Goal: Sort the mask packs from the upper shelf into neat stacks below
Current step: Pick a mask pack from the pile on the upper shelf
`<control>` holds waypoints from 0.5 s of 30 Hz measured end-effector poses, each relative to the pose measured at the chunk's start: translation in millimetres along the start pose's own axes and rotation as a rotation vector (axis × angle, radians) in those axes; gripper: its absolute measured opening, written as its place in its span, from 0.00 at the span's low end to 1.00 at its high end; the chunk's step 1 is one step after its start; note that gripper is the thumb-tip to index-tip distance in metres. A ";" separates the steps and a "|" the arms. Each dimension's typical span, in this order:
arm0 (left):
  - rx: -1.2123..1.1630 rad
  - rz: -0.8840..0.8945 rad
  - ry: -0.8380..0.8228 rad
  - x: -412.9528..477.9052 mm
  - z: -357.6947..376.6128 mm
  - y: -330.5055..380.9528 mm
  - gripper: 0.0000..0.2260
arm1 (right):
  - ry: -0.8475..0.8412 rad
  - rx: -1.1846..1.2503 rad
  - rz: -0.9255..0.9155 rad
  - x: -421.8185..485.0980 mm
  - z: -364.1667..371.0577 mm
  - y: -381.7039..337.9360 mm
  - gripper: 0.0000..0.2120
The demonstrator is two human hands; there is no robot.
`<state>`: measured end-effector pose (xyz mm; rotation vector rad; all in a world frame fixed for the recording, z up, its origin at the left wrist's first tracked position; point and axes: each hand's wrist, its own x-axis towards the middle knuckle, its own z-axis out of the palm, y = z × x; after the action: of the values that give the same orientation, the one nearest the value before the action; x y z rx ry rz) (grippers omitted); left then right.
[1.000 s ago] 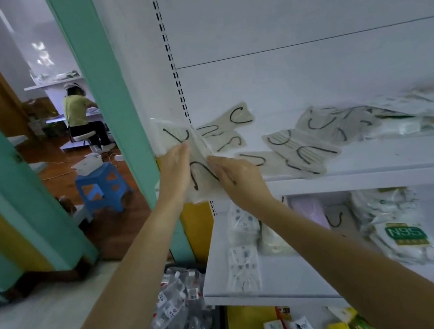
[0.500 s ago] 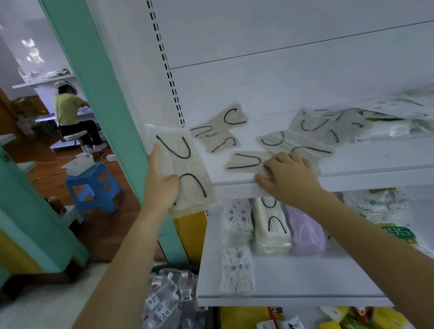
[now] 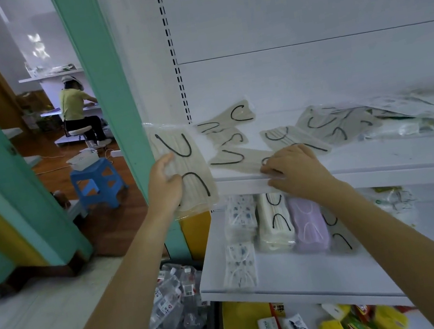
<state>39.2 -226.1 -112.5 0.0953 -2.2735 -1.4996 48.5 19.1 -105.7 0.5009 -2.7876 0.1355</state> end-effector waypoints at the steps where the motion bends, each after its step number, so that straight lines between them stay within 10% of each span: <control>1: -0.007 -0.007 0.005 -0.8 -0.1 -0.1 0.23 | 0.057 0.030 0.008 -0.7 1.3 -2.8 0.13; 7: -0.083 -0.008 0.009 -8.1 2.9 0.5 0.21 | 0.423 0.559 0.302 2.3 -1.5 -45.5 0.12; 15: -0.200 0.016 -0.006 -20.9 -4.1 15.1 0.19 | 0.467 0.907 0.309 20.3 -5.7 -91.1 0.11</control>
<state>62.3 -217.5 -103.9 0.0151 -2.1105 -1.7110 64.2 -71.8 -90.4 0.1692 -2.1836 1.4102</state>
